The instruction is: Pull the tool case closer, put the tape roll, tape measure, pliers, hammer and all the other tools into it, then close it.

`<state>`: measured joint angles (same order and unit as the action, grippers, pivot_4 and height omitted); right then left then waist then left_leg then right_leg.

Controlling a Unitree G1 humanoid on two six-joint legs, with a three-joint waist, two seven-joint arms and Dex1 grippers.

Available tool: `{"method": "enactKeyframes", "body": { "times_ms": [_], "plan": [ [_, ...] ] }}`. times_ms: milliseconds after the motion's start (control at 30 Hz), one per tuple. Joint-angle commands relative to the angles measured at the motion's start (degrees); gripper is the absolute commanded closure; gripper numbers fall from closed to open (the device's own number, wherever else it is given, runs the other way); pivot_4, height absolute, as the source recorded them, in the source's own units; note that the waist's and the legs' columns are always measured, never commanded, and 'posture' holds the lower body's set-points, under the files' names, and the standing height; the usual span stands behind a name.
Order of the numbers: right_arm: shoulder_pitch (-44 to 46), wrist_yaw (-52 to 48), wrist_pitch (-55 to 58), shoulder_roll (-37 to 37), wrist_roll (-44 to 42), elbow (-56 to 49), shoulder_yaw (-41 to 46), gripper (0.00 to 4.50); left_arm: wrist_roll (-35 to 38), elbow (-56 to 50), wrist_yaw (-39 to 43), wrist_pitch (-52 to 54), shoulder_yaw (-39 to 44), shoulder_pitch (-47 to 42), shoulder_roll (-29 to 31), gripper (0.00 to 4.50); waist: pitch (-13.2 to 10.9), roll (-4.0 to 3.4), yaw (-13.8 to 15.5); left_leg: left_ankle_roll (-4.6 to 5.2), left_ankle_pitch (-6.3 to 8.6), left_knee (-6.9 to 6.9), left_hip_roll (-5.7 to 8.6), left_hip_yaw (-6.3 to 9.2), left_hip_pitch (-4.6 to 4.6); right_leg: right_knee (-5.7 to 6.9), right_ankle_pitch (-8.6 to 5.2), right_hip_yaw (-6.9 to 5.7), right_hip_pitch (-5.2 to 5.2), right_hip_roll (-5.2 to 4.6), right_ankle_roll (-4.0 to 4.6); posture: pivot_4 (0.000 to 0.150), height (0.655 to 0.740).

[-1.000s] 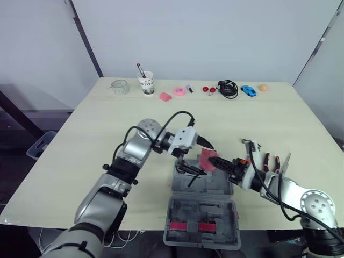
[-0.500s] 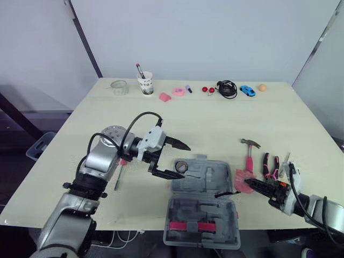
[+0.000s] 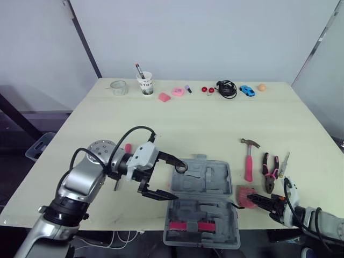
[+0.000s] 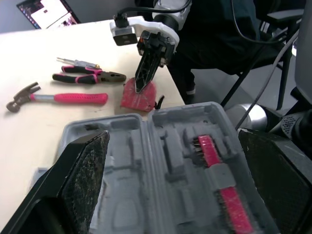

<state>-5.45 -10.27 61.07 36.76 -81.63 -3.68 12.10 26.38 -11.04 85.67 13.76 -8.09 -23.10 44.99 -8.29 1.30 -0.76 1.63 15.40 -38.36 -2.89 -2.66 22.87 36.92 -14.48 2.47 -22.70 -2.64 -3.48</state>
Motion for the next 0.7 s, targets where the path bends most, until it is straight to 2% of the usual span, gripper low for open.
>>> {"method": "enactKeyframes", "body": {
  "times_ms": [33, 133, 167, 200, 233, 333, 467, 600, 700],
  "plan": [
    [0.55, -0.95, 0.64, -0.18, 2.35, -0.14, 1.03, 3.5, 1.14, -2.82, -0.87, 0.28, 2.06, 0.99, 1.16, 0.0, 0.0, 0.0, -0.01, 0.0, 0.0, 0.0, 0.0, 0.0, 0.0, 0.0, 0.0, 0.0, 0.0, 0.0, 0.0, 0.15, 0.74],
    [0.25, -1.91, 0.8, 0.1, 4.31, -0.48, 1.71, 2.02, 1.49, -3.42, -1.65, 0.55, 2.61, 1.6, 1.34, 0.0, 0.0, 0.0, 0.12, 0.0, 0.0, 0.0, 0.0, -0.04, 0.01, 0.0, 0.0, 0.0, 0.0, 0.0, 0.0, 0.15, 0.74],
    [-0.3, -2.08, 0.9, 0.4, 4.28, -0.93, 2.79, 1.8, 1.44, -3.41, -1.87, 0.46, 2.92, 1.91, 1.53, 0.0, 0.0, 0.0, 0.14, 0.0, 0.0, 0.0, 0.01, -0.05, 0.01, 0.0, 0.0, 0.0, 0.0, 0.0, 0.0, 0.15, 0.74],
    [-0.69, -2.2, 1.01, 0.58, 4.21, -1.24, 3.58, 1.38, 1.39, -3.38, -1.99, 0.36, 3.13, 2.11, 1.67, 0.0, 0.0, 0.0, 0.14, 0.0, 0.0, 0.0, 0.01, -0.05, 0.02, 0.0, 0.0, -0.01, 0.0, 0.0, 0.0, 0.15, 0.74],
    [-0.99, -2.37, 1.1, 0.68, 4.25, -1.47, 4.12, 0.79, 1.37, -3.43, -2.11, 0.31, 3.26, 2.29, 1.78, 0.0, 0.0, 0.0, 0.15, 0.0, 0.0, 0.0, 0.01, -0.05, 0.02, 0.0, 0.0, -0.01, 0.0, 0.0, 0.0, 0.15, 0.74],
    [-3.64, -7.13, -0.11, 3.04, 7.02, -3.56, 6.5, 0.15, 1.58, -3.53, -2.56, 0.2, 3.68, 2.85, 2.07, 0.0, 0.0, 0.0, 0.33, 0.0, 0.0, 0.0, 0.03, -0.05, 0.02, -0.01, 0.0, -0.01, 0.0, -0.01, -0.01, 0.15, 0.74],
    [-8.01, -16.93, -7.22, 7.52, 17.13, -9.73, 6.13, 0.15, 1.89, -3.34, -2.47, -0.15, 4.21, 3.42, 2.37, 0.0, -0.01, -0.01, 0.42, 0.0, 0.0, 0.0, 0.06, -0.06, 0.04, -0.05, -0.01, 0.0, 0.0, -0.03, -0.01, 0.15, 0.74],
    [-13.88, -31.7, -29.22, 13.29, 39.03, -15.14, -0.79, 0.15, 1.99, -2.66, -1.95, -0.32, 4.71, 3.61, 2.55, 0.0, 0.0, -0.04, 0.08, 0.0, 0.0, 0.01, 0.05, -0.06, 0.01, -0.05, -0.01, -0.02, 0.0, 0.01, -0.02, 0.15, 0.74],
    [-13.74, -36.97, -40.52, 13.37, 47.89, -14.41, -4.1, 0.15, 2.19, -2.28, -1.65, -0.21, 4.84, 3.27, 2.57, 0.0, -0.02, -0.01, 0.07, 0.0, 0.0, 0.0, 0.04, -0.11, 0.01, -0.05, -0.02, -0.06, 0.01, 0.02, -0.04, 0.15, 0.74]
  ]
}}
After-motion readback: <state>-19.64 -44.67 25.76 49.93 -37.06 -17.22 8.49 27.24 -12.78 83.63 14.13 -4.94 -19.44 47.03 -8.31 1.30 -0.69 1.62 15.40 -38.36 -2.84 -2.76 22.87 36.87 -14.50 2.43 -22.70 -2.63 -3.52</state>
